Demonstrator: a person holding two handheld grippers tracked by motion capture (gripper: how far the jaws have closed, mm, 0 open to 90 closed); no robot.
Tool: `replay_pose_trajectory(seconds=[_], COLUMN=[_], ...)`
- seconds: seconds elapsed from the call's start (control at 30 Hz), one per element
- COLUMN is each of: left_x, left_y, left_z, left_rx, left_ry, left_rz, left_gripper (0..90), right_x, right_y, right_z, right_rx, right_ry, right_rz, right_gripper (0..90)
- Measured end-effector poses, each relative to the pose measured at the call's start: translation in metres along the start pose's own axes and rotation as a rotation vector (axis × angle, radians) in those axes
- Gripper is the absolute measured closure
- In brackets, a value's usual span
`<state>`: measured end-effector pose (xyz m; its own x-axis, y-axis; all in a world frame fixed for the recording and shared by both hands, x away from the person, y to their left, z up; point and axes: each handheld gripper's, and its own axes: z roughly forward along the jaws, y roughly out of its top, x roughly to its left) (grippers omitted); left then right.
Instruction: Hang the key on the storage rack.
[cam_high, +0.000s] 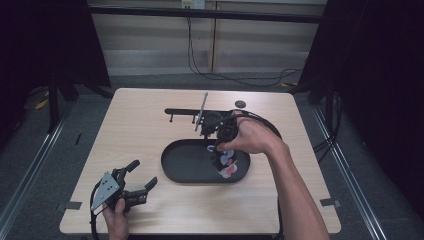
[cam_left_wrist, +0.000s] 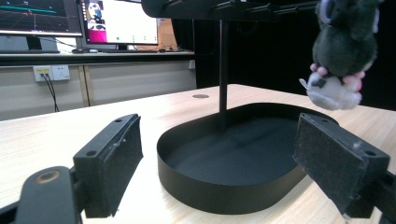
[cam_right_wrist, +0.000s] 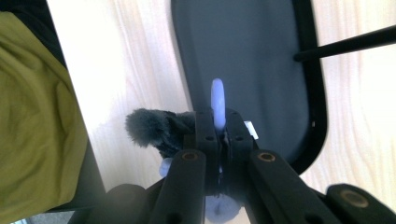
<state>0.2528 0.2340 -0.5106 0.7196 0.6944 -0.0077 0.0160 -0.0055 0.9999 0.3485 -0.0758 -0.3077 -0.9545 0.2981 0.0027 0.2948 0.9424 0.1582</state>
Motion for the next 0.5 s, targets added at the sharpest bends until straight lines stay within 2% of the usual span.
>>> replay_pose_trajectory(seconds=[0.13, 0.3, 0.5], left_x=[0.0, 0.0, 0.0], left_y=[0.0, 0.0, 0.0], left_z=[0.0, 0.0, 0.0], left_rx=[0.001, 0.0, 0.001], left_ry=[0.0, 0.0, -0.001], left_rz=[0.001, 0.0, 0.0], left_gripper=[15.2, 15.2, 15.2], right_x=[-0.011, -0.019, -0.032], right_y=[0.0, 0.003, 0.005], right_z=[-0.003, -0.004, -0.003], right_rx=[-0.008, 0.025, 0.037], right_ry=[-0.009, -0.024, -0.015], right_rz=[0.03, 0.036, 0.046], right_gripper=[87.8, 87.7, 87.8])
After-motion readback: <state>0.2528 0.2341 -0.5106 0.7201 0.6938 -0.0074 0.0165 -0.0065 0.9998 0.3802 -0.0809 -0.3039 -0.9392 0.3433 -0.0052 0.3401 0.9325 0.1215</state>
